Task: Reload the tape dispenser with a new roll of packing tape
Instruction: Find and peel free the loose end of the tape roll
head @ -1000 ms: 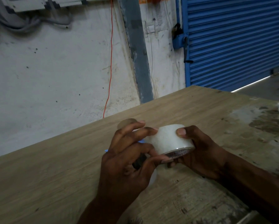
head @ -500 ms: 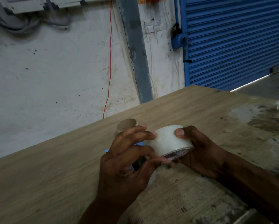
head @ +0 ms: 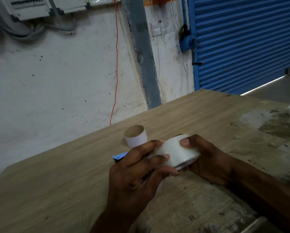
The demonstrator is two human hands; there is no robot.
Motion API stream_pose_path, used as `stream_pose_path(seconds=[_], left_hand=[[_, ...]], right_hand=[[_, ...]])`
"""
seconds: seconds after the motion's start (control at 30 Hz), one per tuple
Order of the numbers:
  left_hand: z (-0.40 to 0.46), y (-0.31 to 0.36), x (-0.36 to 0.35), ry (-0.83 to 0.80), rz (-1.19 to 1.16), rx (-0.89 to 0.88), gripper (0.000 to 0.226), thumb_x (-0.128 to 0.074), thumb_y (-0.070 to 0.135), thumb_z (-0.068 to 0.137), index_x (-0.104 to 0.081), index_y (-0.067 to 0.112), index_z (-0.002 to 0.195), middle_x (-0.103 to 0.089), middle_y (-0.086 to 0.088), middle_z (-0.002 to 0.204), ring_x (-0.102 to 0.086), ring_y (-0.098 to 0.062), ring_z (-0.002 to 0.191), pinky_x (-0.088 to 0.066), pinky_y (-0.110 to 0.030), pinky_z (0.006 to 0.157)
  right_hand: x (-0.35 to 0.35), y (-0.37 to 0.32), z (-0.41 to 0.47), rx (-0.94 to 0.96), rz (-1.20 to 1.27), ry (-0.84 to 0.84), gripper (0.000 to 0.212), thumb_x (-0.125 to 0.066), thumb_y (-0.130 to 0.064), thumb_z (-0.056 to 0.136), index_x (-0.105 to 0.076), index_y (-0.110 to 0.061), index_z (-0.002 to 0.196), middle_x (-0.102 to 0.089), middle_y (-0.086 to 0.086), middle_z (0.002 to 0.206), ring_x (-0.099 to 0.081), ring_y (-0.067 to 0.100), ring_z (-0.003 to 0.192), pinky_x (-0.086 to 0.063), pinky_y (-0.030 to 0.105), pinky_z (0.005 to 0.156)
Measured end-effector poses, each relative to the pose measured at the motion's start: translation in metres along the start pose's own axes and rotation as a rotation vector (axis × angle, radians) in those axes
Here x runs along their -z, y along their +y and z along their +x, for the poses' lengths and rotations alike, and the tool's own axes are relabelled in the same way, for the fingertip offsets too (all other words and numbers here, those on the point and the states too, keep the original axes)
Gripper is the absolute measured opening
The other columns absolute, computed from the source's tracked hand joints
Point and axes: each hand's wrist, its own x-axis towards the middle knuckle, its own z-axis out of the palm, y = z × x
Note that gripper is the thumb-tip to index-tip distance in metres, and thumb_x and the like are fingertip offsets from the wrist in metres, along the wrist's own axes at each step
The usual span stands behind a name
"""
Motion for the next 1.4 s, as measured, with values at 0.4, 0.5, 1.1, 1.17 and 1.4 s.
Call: stream_pose_path(seconds=[0.4, 0.5, 1.1, 1.17, 1.4], left_hand=[[0.0, 0.003, 0.001, -0.041, -0.012, 0.018, 0.028, -0.081, 0.036, 0.081, -0.081, 0.011, 0.095, -0.073, 0.001, 0.117, -0.069, -0.003, 0.113, -0.054, -0.022, 0.096], [0.0, 0.005, 0.003, -0.069, -0.002, 0.026, 0.029, -0.076, 0.04, 0.088, -0.083, 0.013, 0.08, -0.076, -0.002, 0.11, -0.069, -0.004, 0.113, -0.054, -0.023, 0.093], [0.008, -0.001, 0.001, -0.185, 0.049, 0.018, 0.016, -0.064, -0.001, 0.093, -0.075, 0.009, 0.088, -0.063, -0.002, 0.11, -0.06, -0.003, 0.115, -0.048, -0.019, 0.093], [0.008, 0.0, -0.001, -0.193, 0.073, -0.025, 0.015, -0.058, 0.006, 0.094, -0.071, 0.011, 0.089, -0.056, 0.01, 0.114, -0.057, -0.007, 0.12, -0.044, -0.018, 0.098], [0.008, 0.003, 0.011, -0.188, 0.13, 0.019, 0.008, -0.056, 0.025, 0.096, -0.058, 0.033, 0.096, -0.05, 0.019, 0.112, -0.051, 0.002, 0.123, -0.039, -0.013, 0.1]], right_hand=[[0.002, -0.001, -0.001, -0.02, -0.015, -0.021, 0.099, -0.093, -0.047, 0.044, -0.064, -0.001, 0.127, -0.066, 0.031, 0.117, -0.059, 0.04, 0.098, -0.039, 0.051, 0.086], [0.002, -0.002, 0.0, -0.007, -0.002, -0.003, 0.08, -0.088, -0.038, 0.049, -0.068, -0.004, 0.119, -0.067, 0.029, 0.114, -0.059, 0.04, 0.099, -0.038, 0.053, 0.089], [0.004, -0.002, 0.002, -0.018, -0.003, -0.138, 0.071, -0.091, -0.051, 0.05, -0.078, -0.008, 0.105, -0.072, 0.019, 0.097, -0.069, 0.025, 0.076, -0.052, 0.035, 0.059], [0.004, -0.003, 0.002, -0.017, -0.016, -0.13, 0.071, -0.091, -0.052, 0.049, -0.079, -0.009, 0.104, -0.071, 0.02, 0.097, -0.067, 0.026, 0.076, -0.051, 0.036, 0.06], [0.006, -0.005, 0.003, -0.036, 0.007, -0.16, 0.069, -0.085, -0.053, 0.058, -0.078, -0.012, 0.113, -0.07, 0.021, 0.108, -0.068, 0.026, 0.083, -0.051, 0.036, 0.062]])
